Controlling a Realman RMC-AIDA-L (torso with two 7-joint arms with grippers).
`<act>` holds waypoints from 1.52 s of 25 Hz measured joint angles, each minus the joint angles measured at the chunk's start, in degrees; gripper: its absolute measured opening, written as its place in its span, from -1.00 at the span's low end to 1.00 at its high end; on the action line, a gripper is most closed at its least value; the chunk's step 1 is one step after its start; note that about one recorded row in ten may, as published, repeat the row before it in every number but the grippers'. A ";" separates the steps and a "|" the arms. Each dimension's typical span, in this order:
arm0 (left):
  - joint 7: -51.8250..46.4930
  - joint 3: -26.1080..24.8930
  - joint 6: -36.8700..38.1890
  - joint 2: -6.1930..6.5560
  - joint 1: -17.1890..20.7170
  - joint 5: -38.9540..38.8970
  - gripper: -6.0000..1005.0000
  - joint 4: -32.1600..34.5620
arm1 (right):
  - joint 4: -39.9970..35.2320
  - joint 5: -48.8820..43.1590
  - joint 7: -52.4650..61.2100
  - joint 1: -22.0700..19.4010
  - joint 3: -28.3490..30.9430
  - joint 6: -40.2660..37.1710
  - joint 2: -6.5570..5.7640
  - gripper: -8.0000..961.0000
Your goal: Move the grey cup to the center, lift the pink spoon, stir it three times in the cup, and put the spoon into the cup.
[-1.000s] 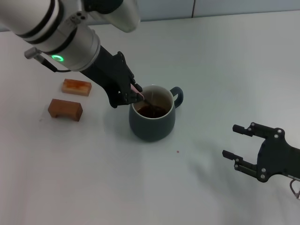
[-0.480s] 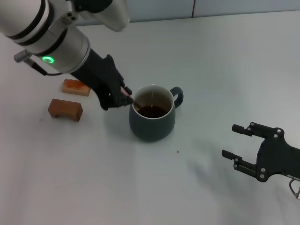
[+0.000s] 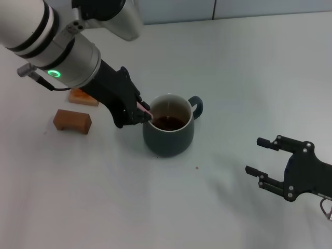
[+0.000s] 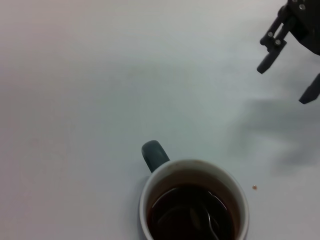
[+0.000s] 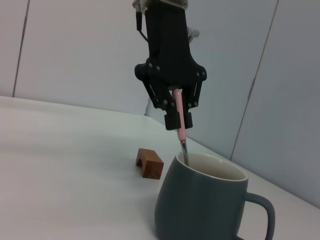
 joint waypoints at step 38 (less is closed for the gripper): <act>79.49 -29.25 7.82 0.28 32.84 -73.88 0.16 -43.73 | 0.09 0.00 0.11 -0.33 0.00 0.47 -0.09 0.30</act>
